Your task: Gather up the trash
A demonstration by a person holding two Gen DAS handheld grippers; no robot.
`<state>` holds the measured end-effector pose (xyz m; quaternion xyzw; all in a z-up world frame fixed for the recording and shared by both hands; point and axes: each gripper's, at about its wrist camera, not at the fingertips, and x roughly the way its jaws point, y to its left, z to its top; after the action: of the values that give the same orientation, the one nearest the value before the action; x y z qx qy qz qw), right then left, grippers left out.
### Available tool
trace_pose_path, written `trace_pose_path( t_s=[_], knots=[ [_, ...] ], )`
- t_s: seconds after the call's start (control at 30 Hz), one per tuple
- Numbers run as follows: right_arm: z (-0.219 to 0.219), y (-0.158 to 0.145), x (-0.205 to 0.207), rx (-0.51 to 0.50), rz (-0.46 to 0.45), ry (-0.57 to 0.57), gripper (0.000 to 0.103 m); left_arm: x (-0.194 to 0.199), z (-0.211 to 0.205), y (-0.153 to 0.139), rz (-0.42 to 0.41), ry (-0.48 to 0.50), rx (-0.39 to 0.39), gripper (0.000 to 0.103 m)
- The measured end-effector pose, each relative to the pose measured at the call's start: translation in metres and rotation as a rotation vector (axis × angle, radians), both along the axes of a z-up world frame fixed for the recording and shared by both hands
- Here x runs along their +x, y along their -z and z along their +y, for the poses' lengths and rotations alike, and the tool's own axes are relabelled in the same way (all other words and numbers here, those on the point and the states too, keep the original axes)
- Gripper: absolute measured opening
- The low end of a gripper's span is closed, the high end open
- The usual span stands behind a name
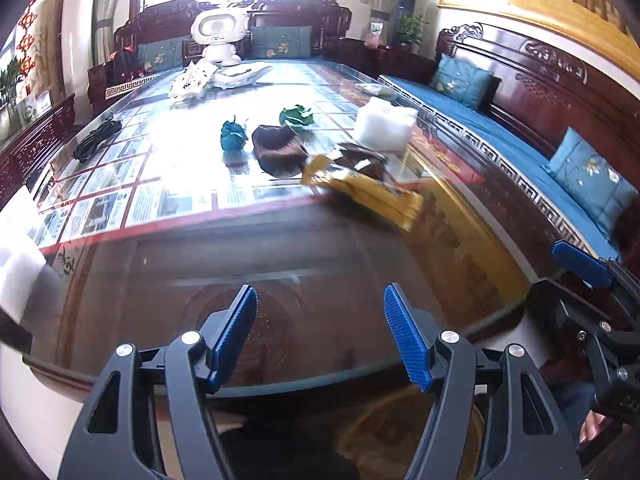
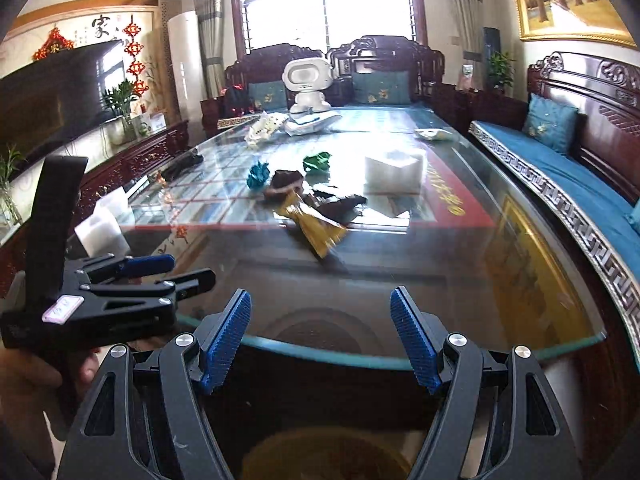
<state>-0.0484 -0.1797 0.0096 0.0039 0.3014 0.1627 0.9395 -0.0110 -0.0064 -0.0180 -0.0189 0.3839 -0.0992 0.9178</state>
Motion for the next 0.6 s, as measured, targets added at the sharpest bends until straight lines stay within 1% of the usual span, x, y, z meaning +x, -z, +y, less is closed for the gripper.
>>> trace_pose_path(
  t_s=[0.07, 0.23, 0.43, 0.6],
  knots=[
    [0.004, 0.001, 0.020, 0.009, 0.013, -0.013, 0.070, 0.015, 0.005, 0.002, 0.000, -0.008, 0.005, 0.069],
    [0.018, 0.011, 0.054, 0.003, 0.046, -0.029, 0.070, 0.037, 0.011, 0.010, 0.022, -0.010, 0.018, 0.069],
    [0.033, 0.027, 0.093, -0.039, 0.096, -0.068, 0.067, 0.062, 0.017, 0.023, 0.062, -0.014, 0.040, 0.069],
    [0.041, 0.028, 0.122, -0.068, 0.097, -0.077, 0.067, 0.076, 0.023, 0.029, 0.074, -0.021, 0.034, 0.070]
  ],
)
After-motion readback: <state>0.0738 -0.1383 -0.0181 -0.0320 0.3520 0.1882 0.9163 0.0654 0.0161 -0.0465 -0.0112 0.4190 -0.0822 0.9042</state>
